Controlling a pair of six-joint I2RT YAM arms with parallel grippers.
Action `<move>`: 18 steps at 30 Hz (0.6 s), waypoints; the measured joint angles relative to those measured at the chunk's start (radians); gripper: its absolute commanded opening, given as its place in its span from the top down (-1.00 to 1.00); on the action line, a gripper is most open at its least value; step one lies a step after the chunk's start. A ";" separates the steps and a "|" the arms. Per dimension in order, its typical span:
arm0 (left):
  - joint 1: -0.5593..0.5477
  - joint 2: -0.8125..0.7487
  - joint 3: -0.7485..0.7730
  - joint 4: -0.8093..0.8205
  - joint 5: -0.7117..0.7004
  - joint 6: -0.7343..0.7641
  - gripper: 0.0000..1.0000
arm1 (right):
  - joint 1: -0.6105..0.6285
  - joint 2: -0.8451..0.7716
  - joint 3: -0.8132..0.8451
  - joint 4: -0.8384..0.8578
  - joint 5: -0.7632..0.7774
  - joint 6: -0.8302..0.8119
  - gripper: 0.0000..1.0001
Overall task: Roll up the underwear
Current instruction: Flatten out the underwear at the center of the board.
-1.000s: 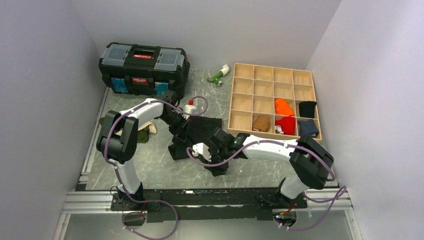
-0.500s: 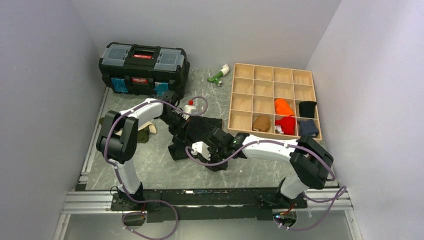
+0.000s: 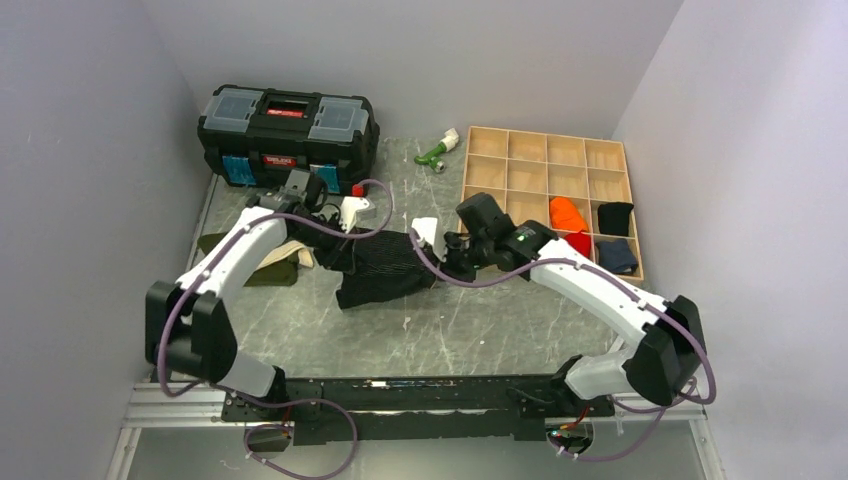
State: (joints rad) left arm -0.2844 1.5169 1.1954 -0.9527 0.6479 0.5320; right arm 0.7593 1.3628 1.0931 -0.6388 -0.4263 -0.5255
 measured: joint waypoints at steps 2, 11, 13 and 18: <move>0.002 -0.066 0.000 -0.022 0.009 0.013 1.00 | -0.026 -0.021 0.035 -0.024 -0.003 -0.026 1.00; 0.002 -0.265 0.102 -0.086 0.009 0.032 1.00 | -0.058 -0.032 0.180 -0.161 -0.032 -0.113 1.00; 0.002 -0.305 0.155 -0.089 0.010 0.031 1.00 | -0.060 -0.032 0.256 -0.207 -0.048 -0.136 1.00; -0.005 -0.424 0.287 -0.127 0.024 0.029 1.00 | -0.063 -0.032 0.472 -0.324 -0.121 -0.189 1.00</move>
State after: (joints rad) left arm -0.2897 1.0931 1.4826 -1.0798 0.6724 0.5613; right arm 0.6968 1.3312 1.5650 -0.9630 -0.5472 -0.7147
